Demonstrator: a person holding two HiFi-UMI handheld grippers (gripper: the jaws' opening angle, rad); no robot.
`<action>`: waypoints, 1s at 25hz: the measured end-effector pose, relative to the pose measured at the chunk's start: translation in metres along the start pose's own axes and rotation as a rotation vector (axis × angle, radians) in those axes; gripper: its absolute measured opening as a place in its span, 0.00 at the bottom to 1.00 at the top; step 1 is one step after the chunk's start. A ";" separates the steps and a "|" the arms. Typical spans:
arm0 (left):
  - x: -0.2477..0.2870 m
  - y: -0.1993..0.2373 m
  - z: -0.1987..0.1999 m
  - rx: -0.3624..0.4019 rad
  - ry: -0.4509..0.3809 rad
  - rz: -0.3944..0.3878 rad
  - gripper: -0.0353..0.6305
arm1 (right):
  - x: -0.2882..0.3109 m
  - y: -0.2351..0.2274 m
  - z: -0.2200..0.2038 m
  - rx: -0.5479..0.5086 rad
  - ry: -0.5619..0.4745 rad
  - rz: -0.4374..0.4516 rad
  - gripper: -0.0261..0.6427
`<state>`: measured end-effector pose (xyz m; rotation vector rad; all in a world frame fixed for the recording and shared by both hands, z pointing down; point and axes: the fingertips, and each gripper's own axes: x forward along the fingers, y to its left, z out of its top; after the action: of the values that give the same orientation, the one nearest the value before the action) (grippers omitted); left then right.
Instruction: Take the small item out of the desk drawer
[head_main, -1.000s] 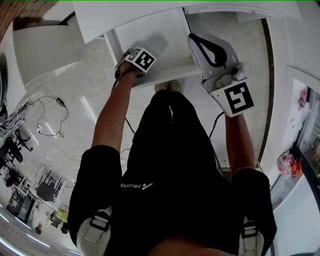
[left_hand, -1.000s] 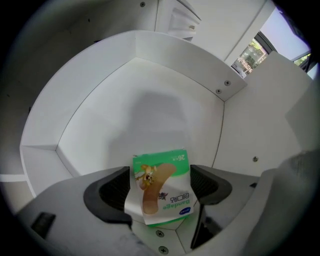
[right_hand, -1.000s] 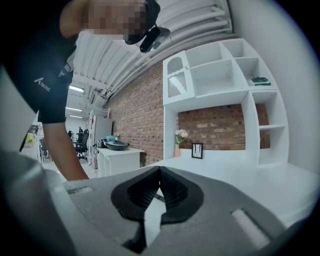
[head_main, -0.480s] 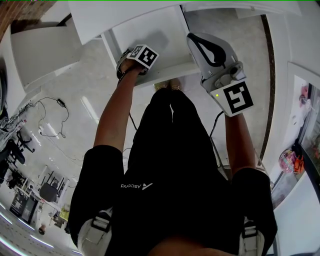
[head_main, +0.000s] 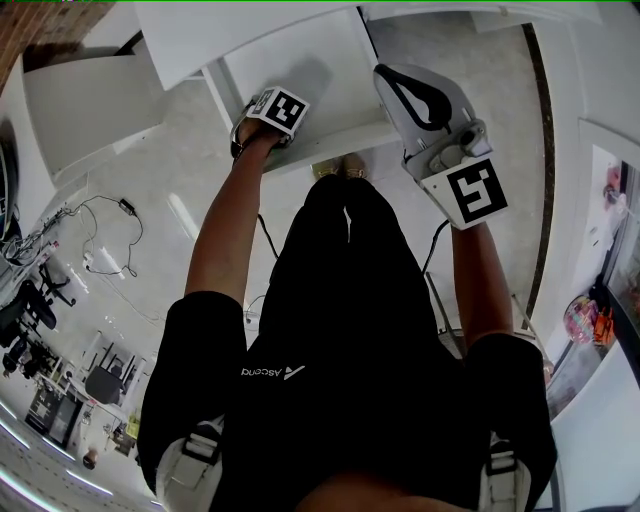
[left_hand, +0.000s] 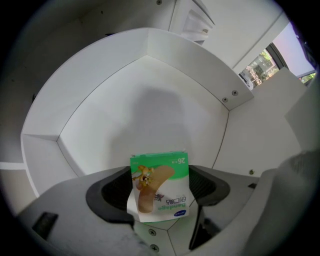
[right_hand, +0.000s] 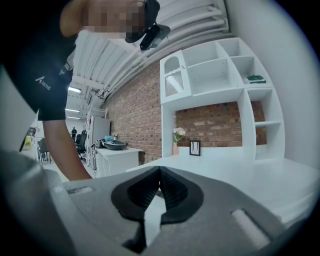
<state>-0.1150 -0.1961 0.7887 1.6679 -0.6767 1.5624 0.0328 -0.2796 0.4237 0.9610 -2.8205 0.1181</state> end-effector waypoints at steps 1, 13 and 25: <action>-0.003 -0.001 0.002 -0.002 -0.014 -0.006 0.57 | 0.000 0.000 0.001 0.001 -0.002 0.000 0.04; -0.060 -0.009 0.026 -0.005 -0.246 -0.048 0.57 | -0.002 0.012 0.014 -0.001 -0.027 0.017 0.04; -0.168 -0.034 0.053 0.029 -0.599 -0.010 0.57 | -0.018 0.031 0.034 -0.018 -0.057 0.024 0.04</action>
<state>-0.0766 -0.2371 0.6185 2.1766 -0.9415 1.0563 0.0238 -0.2483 0.3863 0.9419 -2.8803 0.0688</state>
